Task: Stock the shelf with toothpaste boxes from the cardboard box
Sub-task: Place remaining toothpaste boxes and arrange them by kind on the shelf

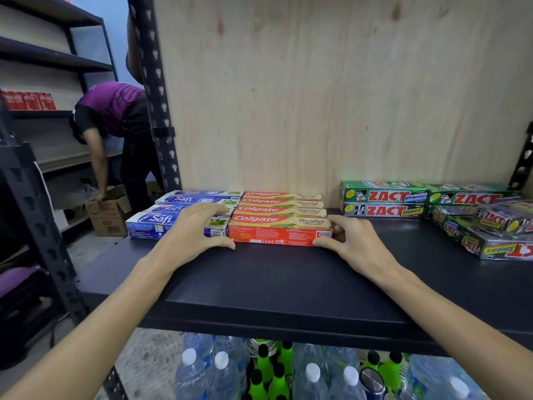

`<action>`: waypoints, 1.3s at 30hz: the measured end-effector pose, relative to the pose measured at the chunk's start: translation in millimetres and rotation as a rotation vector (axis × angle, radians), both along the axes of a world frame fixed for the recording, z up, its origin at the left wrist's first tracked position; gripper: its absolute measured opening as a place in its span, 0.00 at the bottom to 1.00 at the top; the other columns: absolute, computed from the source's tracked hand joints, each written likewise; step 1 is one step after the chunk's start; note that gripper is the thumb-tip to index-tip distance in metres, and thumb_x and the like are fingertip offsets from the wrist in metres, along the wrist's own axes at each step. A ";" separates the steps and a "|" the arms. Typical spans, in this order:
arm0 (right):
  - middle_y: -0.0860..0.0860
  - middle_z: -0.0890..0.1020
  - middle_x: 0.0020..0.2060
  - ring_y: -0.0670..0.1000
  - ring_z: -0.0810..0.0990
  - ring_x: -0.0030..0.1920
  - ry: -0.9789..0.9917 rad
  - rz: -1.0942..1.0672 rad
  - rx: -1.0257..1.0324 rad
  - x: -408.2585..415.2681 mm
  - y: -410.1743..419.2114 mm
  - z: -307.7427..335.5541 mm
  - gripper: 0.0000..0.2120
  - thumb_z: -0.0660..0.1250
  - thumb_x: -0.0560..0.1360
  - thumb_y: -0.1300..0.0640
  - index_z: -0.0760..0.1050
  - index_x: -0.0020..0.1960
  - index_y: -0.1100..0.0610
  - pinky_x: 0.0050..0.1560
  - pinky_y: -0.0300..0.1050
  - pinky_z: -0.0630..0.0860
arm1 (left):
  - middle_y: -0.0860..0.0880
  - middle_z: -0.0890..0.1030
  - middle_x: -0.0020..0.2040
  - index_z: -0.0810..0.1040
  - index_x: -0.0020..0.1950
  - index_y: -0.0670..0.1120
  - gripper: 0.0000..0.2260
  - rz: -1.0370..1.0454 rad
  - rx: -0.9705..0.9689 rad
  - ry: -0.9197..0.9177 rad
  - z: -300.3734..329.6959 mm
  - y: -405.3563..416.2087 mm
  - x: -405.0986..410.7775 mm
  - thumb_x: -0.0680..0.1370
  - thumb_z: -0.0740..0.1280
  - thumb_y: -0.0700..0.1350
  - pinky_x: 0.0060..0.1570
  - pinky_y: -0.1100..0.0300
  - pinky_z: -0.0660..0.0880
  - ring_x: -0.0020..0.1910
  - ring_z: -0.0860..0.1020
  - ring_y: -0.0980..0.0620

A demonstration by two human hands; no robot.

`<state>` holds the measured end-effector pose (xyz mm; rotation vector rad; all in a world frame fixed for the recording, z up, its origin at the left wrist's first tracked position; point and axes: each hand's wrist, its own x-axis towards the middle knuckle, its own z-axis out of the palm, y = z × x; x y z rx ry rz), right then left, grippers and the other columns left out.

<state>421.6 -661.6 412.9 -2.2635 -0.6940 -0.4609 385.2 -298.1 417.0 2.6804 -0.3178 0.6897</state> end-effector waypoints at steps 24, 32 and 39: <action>0.33 0.78 0.43 0.26 0.77 0.45 0.042 -0.022 -0.016 -2.5 -1.1 1.9 0.25 0.78 0.73 0.51 0.78 0.67 0.55 0.45 0.22 0.71 | 0.60 0.70 0.75 0.68 0.75 0.62 0.41 -0.032 0.118 0.044 -3.3 11.5 12.5 0.67 0.55 0.81 0.72 0.54 0.50 0.76 0.63 0.56; 0.43 0.85 0.54 0.40 0.83 0.52 0.059 -0.037 0.023 -13.0 -1.1 3.3 0.24 0.78 0.73 0.46 0.79 0.65 0.52 0.58 0.39 0.79 | 0.61 0.71 0.74 0.71 0.73 0.62 0.35 0.094 0.192 -0.059 -2.0 -6.0 -1.5 0.70 0.60 0.77 0.74 0.47 0.58 0.74 0.67 0.57; 0.42 0.86 0.54 0.43 0.83 0.54 0.051 -0.014 -0.025 -9.4 -3.7 0.5 0.20 0.73 0.76 0.44 0.80 0.66 0.45 0.59 0.49 0.80 | 0.57 0.73 0.74 0.71 0.75 0.57 0.40 0.065 0.234 -0.073 2.2 -18.5 -0.5 0.72 0.51 0.78 0.72 0.48 0.62 0.74 0.70 0.53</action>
